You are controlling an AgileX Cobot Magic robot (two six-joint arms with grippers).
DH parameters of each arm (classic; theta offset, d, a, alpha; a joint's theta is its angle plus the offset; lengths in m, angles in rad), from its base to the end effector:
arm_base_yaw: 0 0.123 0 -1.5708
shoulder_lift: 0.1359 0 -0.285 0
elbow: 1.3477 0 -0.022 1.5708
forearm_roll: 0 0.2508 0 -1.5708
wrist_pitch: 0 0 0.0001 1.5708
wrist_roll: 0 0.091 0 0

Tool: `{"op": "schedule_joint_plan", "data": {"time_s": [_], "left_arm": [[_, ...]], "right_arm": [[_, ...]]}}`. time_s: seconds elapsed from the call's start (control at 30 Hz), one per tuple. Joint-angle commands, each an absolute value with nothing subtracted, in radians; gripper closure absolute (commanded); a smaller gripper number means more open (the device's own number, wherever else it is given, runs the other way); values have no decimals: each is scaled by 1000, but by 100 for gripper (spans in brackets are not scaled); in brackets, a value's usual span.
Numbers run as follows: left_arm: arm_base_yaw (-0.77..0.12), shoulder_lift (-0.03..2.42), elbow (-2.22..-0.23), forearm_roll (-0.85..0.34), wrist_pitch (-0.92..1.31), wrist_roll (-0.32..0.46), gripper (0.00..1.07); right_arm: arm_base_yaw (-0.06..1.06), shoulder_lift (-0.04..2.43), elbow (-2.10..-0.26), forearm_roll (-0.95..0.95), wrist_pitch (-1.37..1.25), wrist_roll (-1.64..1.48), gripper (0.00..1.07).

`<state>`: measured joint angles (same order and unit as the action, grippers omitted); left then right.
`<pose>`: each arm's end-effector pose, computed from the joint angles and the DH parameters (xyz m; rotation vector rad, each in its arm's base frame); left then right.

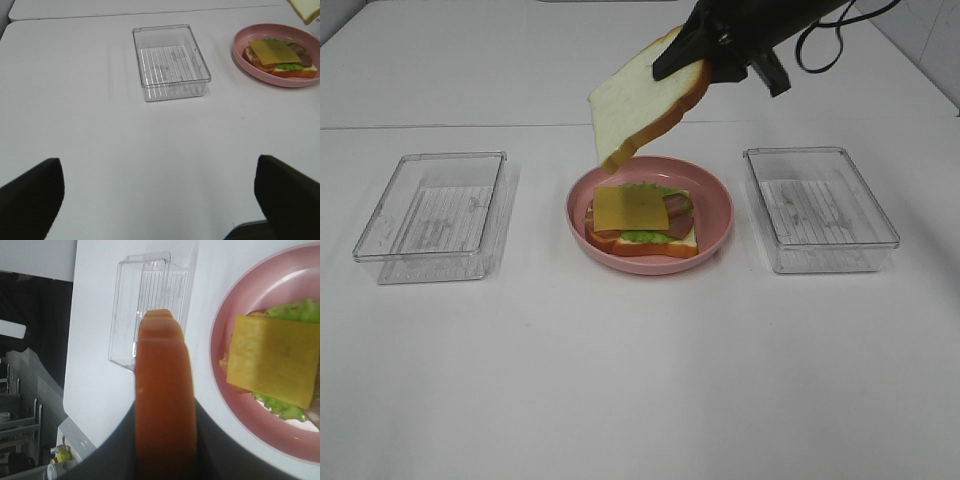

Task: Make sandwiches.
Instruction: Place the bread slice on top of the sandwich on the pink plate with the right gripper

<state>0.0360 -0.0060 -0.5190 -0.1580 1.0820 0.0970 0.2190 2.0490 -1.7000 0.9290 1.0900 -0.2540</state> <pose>-0.0090 -0.0130 0.2816 0.0736 2.0308 -0.1051 0.4157 0.1588 0.2547 -0.1480 2.6588 1.2252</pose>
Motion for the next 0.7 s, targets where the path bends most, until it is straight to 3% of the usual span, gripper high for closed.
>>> {"op": "schedule_joint_plan", "data": {"time_s": [0.03,0.33,0.7], "left_arm": [[40,-21,-516,-167,1075,92,9],[40,-21,-516,-167,1075,92,9],[40,-21,-516,-167,1075,92,9]], "right_arm": [[244,2075,-1695,932,1062,-276,107],[262,2171,-1695,1015,960,-239,107],[262,2229,-1695,988,929,-251,107]]}}
